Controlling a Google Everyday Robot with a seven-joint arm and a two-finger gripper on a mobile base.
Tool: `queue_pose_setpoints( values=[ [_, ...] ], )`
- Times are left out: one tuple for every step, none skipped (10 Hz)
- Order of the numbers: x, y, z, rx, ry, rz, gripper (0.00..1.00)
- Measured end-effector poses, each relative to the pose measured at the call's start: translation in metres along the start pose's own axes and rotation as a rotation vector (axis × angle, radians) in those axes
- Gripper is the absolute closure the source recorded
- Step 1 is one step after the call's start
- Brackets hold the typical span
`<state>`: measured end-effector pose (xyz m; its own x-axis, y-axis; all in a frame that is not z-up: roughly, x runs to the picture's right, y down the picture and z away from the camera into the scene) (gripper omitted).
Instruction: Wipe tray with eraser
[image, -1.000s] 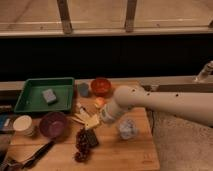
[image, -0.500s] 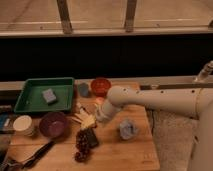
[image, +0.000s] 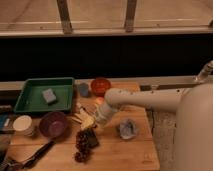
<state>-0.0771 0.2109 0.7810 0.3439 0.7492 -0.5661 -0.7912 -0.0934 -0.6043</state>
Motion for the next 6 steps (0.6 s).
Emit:
queue_pose_setpoints(
  values=[
    [0.000,0.003,0.000,0.066,-0.014,0.005,0.29],
    [-0.002,0.007,0.001,0.154,-0.036,0.003,0.29],
    [-0.003,0.013,0.003,0.215,-0.053,-0.003,0.29],
    [-0.004,0.012,0.004,0.241,-0.068,-0.006,0.29],
    [-0.004,0.010,0.004,0.236,-0.077,-0.002,0.29],
    [-0.005,0.006,0.005,0.230,-0.087,0.004,0.29]
  ],
)
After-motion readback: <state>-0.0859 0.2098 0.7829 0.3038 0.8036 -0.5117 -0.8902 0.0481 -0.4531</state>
